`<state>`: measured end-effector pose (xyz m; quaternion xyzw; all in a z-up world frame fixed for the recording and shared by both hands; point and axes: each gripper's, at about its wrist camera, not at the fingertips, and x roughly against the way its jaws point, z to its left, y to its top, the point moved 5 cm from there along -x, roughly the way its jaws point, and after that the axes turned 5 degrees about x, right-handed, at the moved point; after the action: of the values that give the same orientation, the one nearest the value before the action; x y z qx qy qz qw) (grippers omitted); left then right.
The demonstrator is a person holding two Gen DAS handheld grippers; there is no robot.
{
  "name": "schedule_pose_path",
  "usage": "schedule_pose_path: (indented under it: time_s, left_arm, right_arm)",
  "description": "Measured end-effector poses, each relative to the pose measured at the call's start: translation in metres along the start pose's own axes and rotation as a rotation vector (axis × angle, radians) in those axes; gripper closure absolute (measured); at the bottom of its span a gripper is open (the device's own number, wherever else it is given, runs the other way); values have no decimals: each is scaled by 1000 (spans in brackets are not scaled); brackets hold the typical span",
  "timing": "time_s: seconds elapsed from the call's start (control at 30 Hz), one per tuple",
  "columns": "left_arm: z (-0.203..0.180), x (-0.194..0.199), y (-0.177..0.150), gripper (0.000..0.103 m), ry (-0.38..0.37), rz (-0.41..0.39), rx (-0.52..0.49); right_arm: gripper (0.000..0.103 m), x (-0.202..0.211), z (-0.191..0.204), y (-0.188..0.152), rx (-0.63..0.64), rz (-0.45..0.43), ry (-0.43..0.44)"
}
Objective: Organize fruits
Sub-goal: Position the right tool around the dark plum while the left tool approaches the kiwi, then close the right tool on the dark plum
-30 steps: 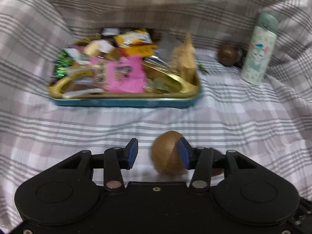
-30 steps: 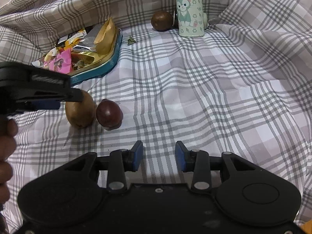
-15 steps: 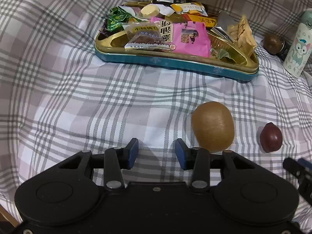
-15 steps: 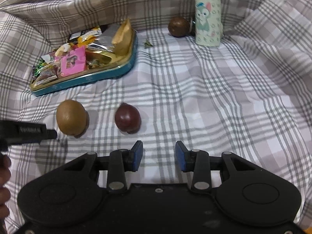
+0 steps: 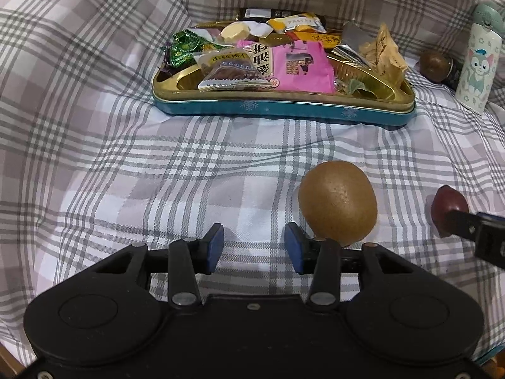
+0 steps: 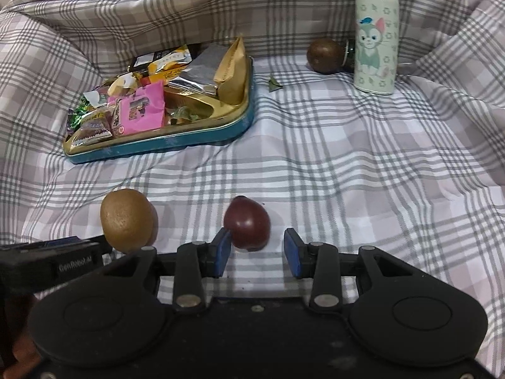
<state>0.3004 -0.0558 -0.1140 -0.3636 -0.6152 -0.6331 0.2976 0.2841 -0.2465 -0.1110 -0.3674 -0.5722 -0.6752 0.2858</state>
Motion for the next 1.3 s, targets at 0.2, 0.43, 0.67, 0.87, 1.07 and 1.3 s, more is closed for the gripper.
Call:
schedule_pose_path:
  time_s: [0.2,0.43,0.67,0.87,1.07,1.3]
  left_arm:
    - [-2,1,-2,51,-1,-23,-22]
    - [-3,3,-5,50,0,-54,-31]
    - [-3,4,-5,50,2,-68,-34]
    - [-3,4,-6,50,0,-81,-33]
    - [-2,5,-6,50,-7,-80,-21]
    - [6,23,-2,51,-44,-123,17]
  right_arm:
    - [61,-11,5,6,9,-4,2]
    - [59,-26,7,3,34,-5,-28]
    - [53,-27,15,-7,124,-69,-71]
    - [47,-27,11,-8,112,-92,-69]
    - [42,-28,11,-10,135,-119,-75]
    - [41,-27,9,-11,138,-140,-64]
